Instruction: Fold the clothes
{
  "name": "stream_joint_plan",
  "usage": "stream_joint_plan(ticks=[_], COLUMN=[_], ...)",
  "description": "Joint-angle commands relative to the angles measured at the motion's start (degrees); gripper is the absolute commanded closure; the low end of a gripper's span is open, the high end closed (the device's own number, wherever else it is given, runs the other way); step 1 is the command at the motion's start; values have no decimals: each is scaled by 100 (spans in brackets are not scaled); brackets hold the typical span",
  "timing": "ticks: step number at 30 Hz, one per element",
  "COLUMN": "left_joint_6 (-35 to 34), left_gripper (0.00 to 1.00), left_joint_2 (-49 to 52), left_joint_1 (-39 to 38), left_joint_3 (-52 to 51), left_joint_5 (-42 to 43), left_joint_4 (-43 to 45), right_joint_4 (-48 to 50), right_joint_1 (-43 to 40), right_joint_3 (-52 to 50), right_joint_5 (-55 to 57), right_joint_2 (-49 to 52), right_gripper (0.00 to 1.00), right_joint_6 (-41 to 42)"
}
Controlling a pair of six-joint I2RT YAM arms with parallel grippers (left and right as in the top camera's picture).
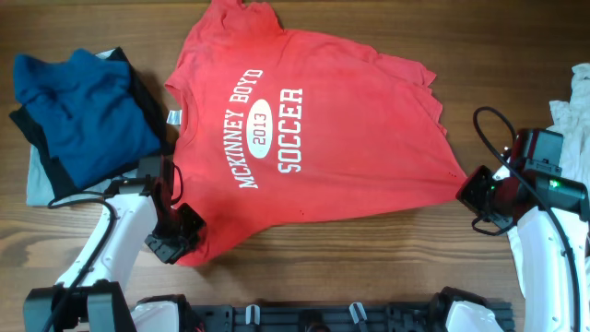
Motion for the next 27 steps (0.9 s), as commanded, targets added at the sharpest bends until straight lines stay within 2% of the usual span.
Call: stream_joint_plan(ticks=[1, 9, 15, 18, 22, 23, 24, 26, 27], left_joint_6=[114, 114, 114, 111, 63, 24, -94, -284, -369], left_gripper=[96, 96, 96, 96, 96, 89, 73, 53, 52], left_joint_2=[-105, -1545, -2673, -2796, -2629, -2553, -2470, -2267, -2157], left_joint_1=[22, 22, 22, 22, 22, 22, 22, 22, 22], left_joint_3=[138, 719, 765, 765, 752, 721, 673, 540, 461], left_joint_5=[-48, 92, 111, -4, -55, -28, -9, -15, -15], left_joint_4=[-236, -680, -295, -227, -732, -835, -907, -949, -914], right_joint_4=[11, -9, 13, 11, 13, 13, 17, 35, 35], right_joint_1=[-9, -9, -9, -9, -9, -9, -9, -9, -9], right_joint_3=[2, 2, 2, 2, 2, 2, 2, 2, 2], right_joint_5=[11, 105, 103, 103, 103, 103, 101, 101, 101], right_joint_2=[22, 22, 22, 22, 22, 22, 22, 22, 22], right_gripper=[96, 96, 95, 96, 96, 96, 96, 96, 96], right_joint_6=[-52, -35, -35, -39, -39, -42, -39, -39, -39])
